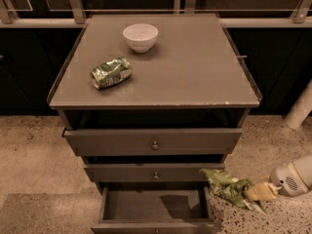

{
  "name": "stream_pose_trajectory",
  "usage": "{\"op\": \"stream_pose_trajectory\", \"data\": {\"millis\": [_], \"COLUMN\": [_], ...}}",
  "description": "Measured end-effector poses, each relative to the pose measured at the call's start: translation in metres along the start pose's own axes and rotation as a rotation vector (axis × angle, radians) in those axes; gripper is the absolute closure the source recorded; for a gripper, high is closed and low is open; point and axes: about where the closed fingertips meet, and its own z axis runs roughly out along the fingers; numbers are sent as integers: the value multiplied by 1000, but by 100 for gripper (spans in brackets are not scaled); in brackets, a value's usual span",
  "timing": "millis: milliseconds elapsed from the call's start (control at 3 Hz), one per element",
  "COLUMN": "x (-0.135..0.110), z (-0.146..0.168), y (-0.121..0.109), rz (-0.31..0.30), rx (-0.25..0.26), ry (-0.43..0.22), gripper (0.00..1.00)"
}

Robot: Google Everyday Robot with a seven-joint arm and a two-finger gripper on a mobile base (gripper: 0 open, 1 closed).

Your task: Place green jalapeno chip bag into bottom drawer

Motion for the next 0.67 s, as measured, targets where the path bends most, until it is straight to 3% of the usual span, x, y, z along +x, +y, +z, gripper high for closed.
{"op": "stream_pose_trajectory", "data": {"millis": [333, 667], "x": [12, 21], "z": [47, 87], "y": [-32, -63], "rz": [37, 63], "rx": [-89, -108], "ry": [-84, -135], "gripper": [100, 100]}}
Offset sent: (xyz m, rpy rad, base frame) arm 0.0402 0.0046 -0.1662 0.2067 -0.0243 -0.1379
